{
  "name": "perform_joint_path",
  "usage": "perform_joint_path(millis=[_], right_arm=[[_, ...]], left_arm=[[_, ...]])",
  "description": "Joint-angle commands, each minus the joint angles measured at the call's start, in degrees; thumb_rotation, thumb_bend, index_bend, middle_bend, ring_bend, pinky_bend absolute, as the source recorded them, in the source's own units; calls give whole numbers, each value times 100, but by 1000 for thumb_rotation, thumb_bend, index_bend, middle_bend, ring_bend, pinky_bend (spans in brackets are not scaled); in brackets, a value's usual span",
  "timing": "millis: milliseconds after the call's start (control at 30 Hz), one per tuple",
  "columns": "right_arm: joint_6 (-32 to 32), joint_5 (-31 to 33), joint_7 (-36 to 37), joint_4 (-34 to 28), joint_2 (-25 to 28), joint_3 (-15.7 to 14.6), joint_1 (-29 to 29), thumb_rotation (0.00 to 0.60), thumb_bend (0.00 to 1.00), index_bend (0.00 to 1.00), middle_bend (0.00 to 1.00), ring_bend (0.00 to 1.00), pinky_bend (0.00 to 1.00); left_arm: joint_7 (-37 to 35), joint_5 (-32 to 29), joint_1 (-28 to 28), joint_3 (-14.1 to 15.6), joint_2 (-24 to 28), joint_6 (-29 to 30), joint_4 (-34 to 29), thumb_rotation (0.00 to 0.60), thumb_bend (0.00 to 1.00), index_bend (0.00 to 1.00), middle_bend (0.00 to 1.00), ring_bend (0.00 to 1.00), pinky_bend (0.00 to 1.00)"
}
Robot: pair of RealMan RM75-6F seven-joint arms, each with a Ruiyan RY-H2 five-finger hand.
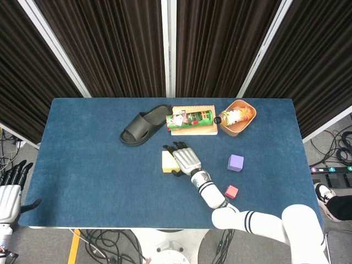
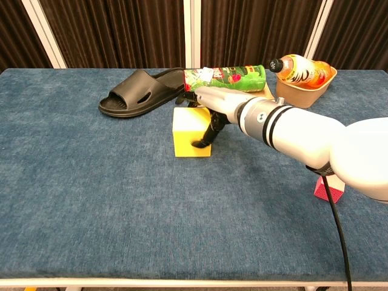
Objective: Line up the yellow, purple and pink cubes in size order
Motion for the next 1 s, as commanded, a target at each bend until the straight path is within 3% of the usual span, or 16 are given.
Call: perform_joint_path(millis=[33,200,267,367,533,700,1000], right_arm=[[215,127,-88,-479,285,-51,-100,600,83,0,3,0,0],[773,-303,239,-1492,1180,-226,-677,600,76,0,10,0,0],[1092,-590,360,-1761,1594,-382,-983,600,79,0,56,0,0],[1400,-875,637,-1960,2123,-614,-1410,600,89,11,132,0,0],[1457,-1036,1044,-1850,2636,-927,-1859,600,108,106,157,0,0],[1229,-943,1250,-1510,2733,-1060,-2009,600,108,139,158,0,0],[813,-741,1352,-793,2398,-1002,-1957,600,122,169,161,0,0]], left_arm=[[16,37,8,-4,4,45,-17,600,64,135,156,107,157],[27,120,9,-4,-8,108,-42,600,64,135,155,107,157],[27,137,6,-1,-22,109,-37,600,65,135,156,107,157],[30,166,-13,2,-37,91,-30,600,65,135,156,107,157],[75,207,-42,-1,-59,82,-68,600,64,135,155,107,157],[134,227,-63,-4,-56,69,-119,600,64,135,156,107,157],[200,216,-65,23,-52,26,-157,600,64,135,155,107,157]])
